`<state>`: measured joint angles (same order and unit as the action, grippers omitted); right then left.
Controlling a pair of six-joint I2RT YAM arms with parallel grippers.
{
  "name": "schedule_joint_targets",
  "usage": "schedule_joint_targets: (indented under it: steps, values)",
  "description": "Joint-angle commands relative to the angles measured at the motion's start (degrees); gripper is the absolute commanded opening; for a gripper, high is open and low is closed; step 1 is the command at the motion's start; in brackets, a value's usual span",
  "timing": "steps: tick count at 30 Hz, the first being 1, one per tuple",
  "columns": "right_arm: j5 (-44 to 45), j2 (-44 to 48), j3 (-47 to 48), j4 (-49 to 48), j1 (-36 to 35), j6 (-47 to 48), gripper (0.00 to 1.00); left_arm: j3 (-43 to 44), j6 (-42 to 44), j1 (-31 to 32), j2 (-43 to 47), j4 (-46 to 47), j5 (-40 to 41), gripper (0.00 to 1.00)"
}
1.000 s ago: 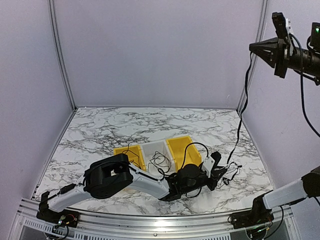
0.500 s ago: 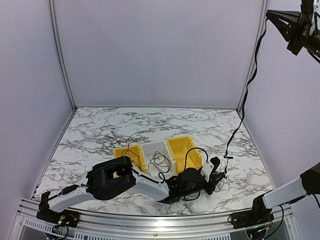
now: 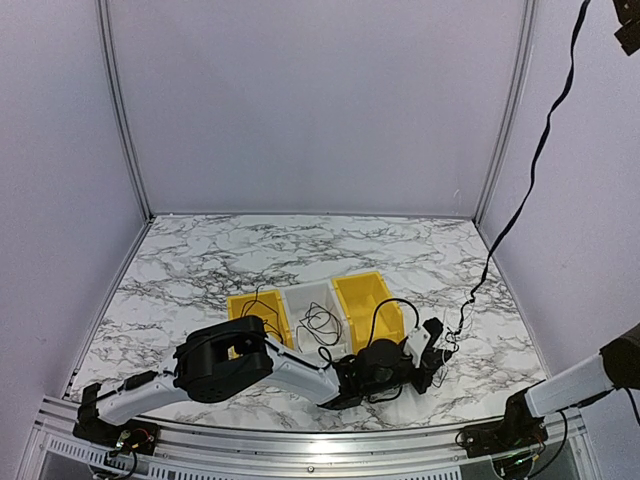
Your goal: Untangle the cables
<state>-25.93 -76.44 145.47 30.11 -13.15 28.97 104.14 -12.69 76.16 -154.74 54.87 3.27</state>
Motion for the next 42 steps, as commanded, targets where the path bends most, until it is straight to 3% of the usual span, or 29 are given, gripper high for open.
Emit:
schedule_joint_targets:
  steps: [1,4,13,20,26,35,42]
  values:
    - [2.6,1.4,-2.2,-3.2,0.6,0.4,0.0,-1.2,0.3,1.3,-0.4,-1.8,-0.9,0.0]
    - [2.5,3.4,-9.5,1.3,0.6,2.3,0.0,-5.3,0.5,1.7,3.9,-1.7,-0.6,0.03]
    - [1.9,10.1,-29.2,11.8,0.6,9.7,0.0,-23.1,2.8,4.0,18.6,0.8,2.4,0.42]
    - [-0.8,13.9,-39.6,21.7,0.6,19.6,0.0,-32.2,3.5,5.0,27.6,1.3,4.0,0.53]
    - [-8.5,15.9,-48.0,26.6,0.6,21.1,0.0,-37.6,6.2,5.0,39.2,0.8,7.4,0.6]
    - [-18.3,16.4,-50.6,29.7,0.5,18.4,0.0,-29.1,16.3,4.2,48.7,-9.2,17.0,0.68]
    - [-22.3,16.4,-51.5,30.0,0.2,17.1,0.0,-14.3,9.1,-0.1,44.5,-17.6,10.7,0.73]
